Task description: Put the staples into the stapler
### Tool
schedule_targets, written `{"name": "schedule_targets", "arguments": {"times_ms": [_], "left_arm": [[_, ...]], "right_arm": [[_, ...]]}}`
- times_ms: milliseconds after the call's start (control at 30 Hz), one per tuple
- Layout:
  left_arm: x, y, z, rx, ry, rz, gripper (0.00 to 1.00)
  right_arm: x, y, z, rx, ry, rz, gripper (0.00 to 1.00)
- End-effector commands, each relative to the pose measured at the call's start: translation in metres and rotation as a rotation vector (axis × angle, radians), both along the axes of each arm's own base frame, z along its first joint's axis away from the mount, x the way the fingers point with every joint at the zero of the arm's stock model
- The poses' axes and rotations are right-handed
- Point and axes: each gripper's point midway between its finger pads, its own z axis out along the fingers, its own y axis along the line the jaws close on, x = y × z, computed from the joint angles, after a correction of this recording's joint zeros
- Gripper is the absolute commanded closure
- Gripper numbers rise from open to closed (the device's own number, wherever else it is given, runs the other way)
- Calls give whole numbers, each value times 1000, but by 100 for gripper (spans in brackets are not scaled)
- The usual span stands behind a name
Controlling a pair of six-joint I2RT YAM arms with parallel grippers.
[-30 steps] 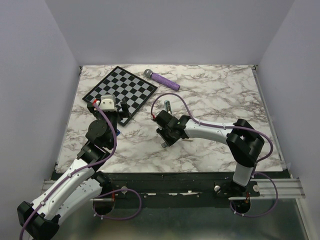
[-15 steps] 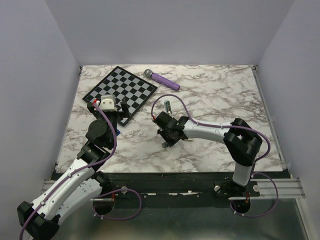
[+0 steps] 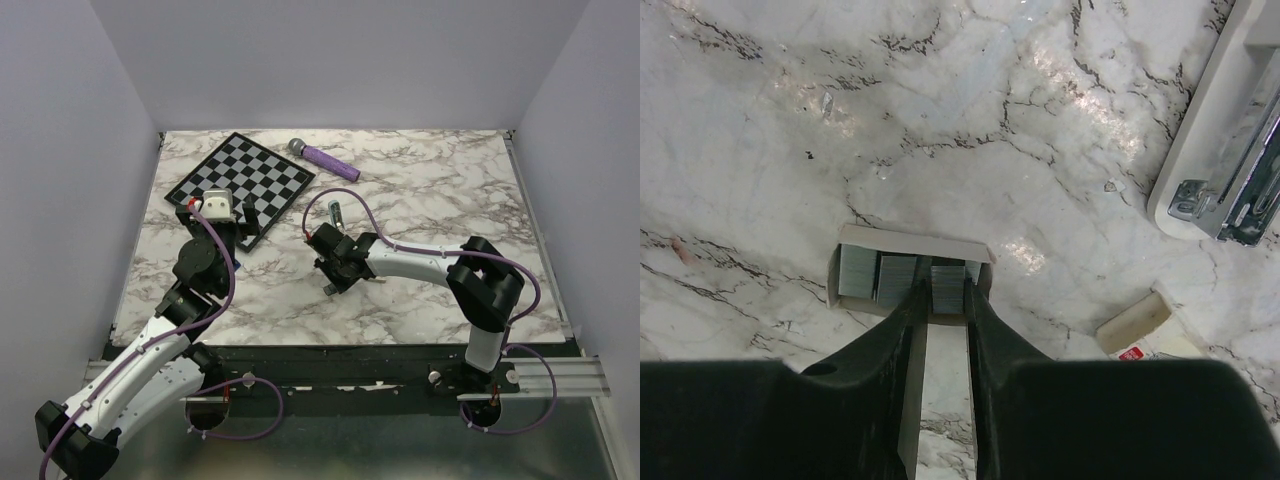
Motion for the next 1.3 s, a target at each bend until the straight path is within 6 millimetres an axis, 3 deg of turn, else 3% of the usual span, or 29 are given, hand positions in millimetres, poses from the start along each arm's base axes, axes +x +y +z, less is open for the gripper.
{"name": "schedule_targets", "arguments": {"times_ms": [0,67,200,733,933,1067,1267], "left_arm": [[1,-1,0,-5,-5,-10,1],[1,-1,1,-6,-7,-8,1],[1,-1,1,-6,-7,-8,1],[-1,0,5,-14,-18,-13,1],[1,-6,7,-93,-16,-27,1],[8,-23,29,-167,-40,-96,1],[37,-48,41,-177,-21,-148,1]], "right_arm": [[8,0,-6,-19,-11,-14,71],[8,2,-4,-19,-12,-11,73],[8,3,6,7,-22,-8,88],[15,9,61,109,-94,-3,89],[40,-4,77,128,-150,-44,89],[64,-15,82,160,-189,-86,88],[99,-24,85,204,-266,-116,88]]}}
